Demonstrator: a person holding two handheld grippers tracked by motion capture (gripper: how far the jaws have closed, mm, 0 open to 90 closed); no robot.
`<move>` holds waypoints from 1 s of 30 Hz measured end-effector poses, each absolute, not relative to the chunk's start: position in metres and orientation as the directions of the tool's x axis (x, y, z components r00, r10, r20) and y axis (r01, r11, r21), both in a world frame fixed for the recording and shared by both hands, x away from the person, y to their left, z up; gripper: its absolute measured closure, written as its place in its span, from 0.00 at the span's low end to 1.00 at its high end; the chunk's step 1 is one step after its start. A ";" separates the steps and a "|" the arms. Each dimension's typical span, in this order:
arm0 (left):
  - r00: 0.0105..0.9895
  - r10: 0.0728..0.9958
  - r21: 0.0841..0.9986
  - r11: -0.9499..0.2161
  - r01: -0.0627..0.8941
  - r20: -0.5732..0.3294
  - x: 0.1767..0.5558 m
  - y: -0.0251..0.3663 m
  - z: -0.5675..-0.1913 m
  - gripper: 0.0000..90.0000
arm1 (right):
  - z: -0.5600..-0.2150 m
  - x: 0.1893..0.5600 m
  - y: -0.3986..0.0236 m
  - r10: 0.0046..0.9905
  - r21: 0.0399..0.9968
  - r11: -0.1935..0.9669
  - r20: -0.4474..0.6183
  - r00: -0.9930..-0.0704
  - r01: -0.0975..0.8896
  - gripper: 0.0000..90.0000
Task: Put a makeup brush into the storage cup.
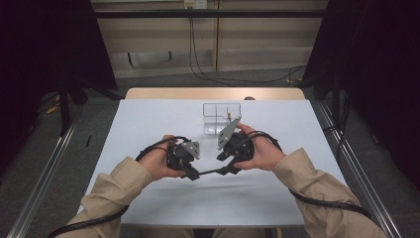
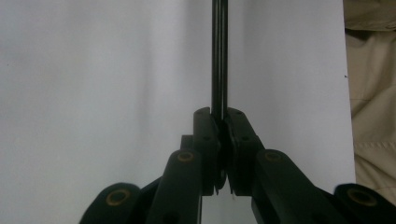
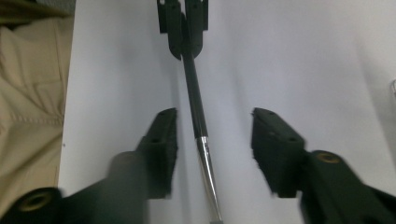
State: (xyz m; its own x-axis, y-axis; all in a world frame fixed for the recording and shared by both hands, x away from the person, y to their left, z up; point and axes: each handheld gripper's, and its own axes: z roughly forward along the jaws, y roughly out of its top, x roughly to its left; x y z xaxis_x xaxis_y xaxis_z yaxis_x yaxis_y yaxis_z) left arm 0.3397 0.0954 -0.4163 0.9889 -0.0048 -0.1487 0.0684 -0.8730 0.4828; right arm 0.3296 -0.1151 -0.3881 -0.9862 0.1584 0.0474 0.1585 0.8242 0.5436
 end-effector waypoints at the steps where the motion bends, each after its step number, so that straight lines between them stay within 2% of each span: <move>1: 0.988 -0.003 0.484 -0.872 0.072 -0.152 0.340 0.096 -0.416 0.94 | -0.388 0.330 -0.117 0.172 0.562 0.810 0.046 -0.984 0.168 0.47; 2: 0.989 -0.002 0.483 -0.873 0.072 -0.150 0.340 0.096 -0.416 0.94 | -0.388 0.330 -0.118 0.174 0.572 0.802 0.051 -0.983 0.172 0.46; 6: 0.990 0.005 0.492 -0.867 0.076 -0.143 0.341 0.098 -0.415 0.94 | -0.389 0.333 -0.123 0.208 0.623 0.758 0.054 -0.977 0.195 0.27; 12: 0.988 0.012 0.488 -0.869 0.086 -0.151 0.342 0.101 -0.413 0.94 | -0.394 0.335 -0.131 0.262 0.663 0.707 0.079 -0.962 0.247 0.17; 30: 0.989 0.041 0.512 -0.852 0.108 -0.140 0.342 0.107 -0.414 0.94 | -0.403 0.335 -0.153 0.359 0.818 0.476 0.153 -0.920 0.322 0.15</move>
